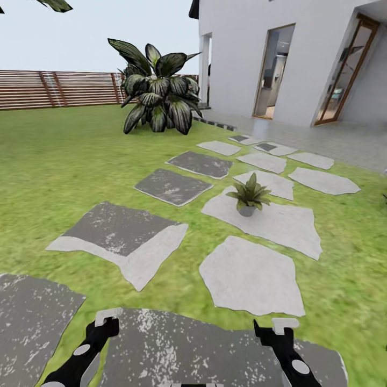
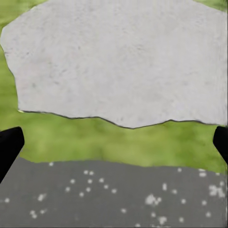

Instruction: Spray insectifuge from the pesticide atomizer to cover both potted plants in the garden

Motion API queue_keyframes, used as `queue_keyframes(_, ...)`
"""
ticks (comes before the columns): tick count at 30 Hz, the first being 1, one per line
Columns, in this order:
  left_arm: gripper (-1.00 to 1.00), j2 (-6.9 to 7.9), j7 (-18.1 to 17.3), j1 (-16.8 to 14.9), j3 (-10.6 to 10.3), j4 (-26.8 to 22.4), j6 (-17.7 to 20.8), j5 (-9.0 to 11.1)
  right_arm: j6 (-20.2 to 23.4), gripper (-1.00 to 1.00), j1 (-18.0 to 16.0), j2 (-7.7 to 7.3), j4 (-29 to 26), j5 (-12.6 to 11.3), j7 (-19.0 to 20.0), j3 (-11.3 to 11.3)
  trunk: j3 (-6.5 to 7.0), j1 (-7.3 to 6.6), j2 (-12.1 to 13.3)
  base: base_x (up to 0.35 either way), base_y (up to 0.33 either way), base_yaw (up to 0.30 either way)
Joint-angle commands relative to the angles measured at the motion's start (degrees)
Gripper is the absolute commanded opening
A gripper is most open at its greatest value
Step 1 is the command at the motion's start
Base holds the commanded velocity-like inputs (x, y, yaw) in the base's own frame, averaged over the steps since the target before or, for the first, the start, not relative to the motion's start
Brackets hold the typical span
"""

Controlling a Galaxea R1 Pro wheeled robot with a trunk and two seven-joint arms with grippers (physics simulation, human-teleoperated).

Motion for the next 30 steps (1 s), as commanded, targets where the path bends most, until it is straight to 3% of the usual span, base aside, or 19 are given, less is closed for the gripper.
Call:
queue_keyframes(1, -1.00, 0.00, -0.04, -0.02, 0.13, 0.03, -0.19, -0.01, -0.17, 1.00, -0.04, 0.02, 0.06, 0.22, -0.02, -0.08, -0.01, 0.02, -0.01, 0.340, 0.000, -0.300)
queue_keyframes(30, -1.00, 0.00, -0.08, -0.02, 0.13, 0.03, -0.19, 0.08, -0.19, 1.00, -0.04, 0.02, 0.13, 0.22, -0.02, -0.03, 0.86, 0.02, -0.01, 0.340, 0.016, -0.300)
